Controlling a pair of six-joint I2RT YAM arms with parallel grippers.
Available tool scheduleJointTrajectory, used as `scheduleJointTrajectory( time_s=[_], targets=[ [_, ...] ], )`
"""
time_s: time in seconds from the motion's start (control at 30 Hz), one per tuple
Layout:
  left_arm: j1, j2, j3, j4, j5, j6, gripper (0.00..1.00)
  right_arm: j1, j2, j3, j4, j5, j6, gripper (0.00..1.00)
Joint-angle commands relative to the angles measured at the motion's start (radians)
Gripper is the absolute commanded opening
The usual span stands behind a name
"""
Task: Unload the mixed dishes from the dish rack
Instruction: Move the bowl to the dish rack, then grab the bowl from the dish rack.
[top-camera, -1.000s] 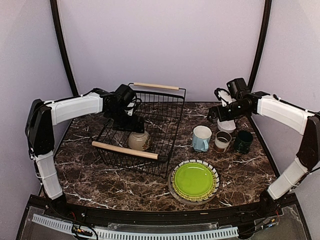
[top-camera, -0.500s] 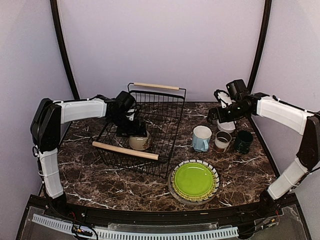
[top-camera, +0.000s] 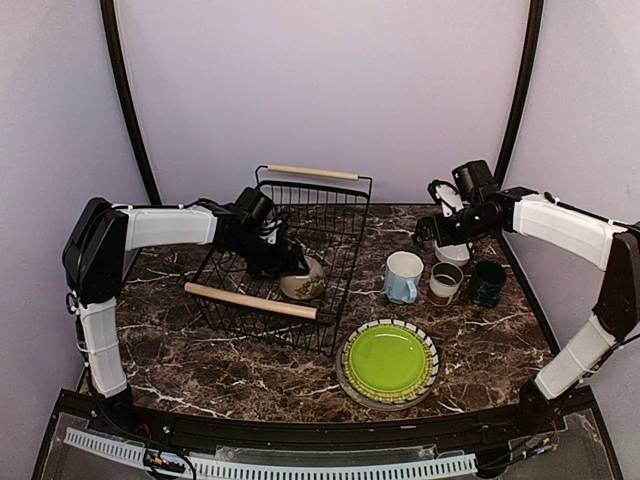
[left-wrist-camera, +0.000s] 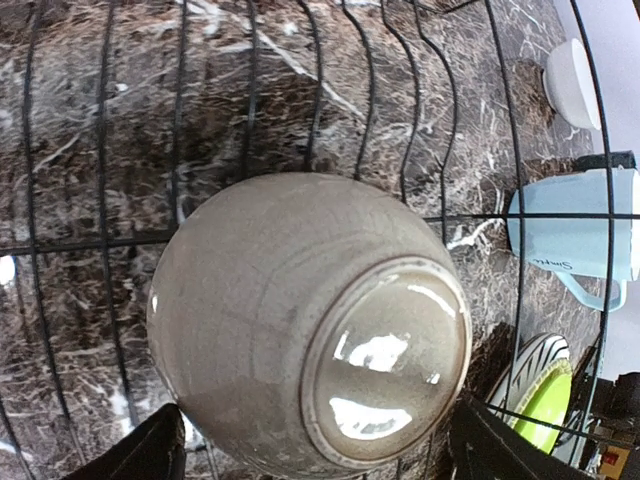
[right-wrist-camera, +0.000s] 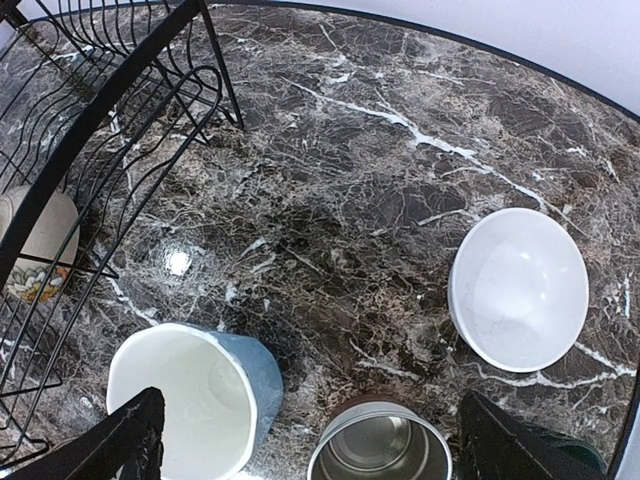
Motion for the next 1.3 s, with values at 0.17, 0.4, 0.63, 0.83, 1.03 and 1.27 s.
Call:
scheduleJointTrajectory(
  time_s=[0.17,0.4,0.63,0.83,1.03,1.27],
  targets=[
    [-0.069,-0.019,0.067,0.037,0.083,-0.02,0.93,0.01,0.006,-0.009,0.028,-0.012,0.007,0.99],
    [-0.069,-0.042,0.058,0.028,0.057,-0.028,0.98,0.011,-0.007,-0.017,0.026,-0.009,0.007,0.99],
    [-0.014,-0.092,-0.088,0.149,0.035,-0.162,0.99,0.01,-0.014,-0.026,0.029,-0.013,0.01,0.99],
    [0.016,-0.042,-0.146,0.325,0.169,-0.264,0.99,0.012,-0.018,-0.025,0.027,-0.011,0.01,0.99],
    [0.016,0.016,-0.125,0.341,0.174,-0.269,0.99,0.012,-0.019,-0.026,0.03,-0.011,0.01,0.99],
    [0.015,0.037,-0.114,0.31,0.132,-0.267,0.99,0.011,-0.014,-0.018,0.03,-0.01,0.009,0.99]
  ],
)
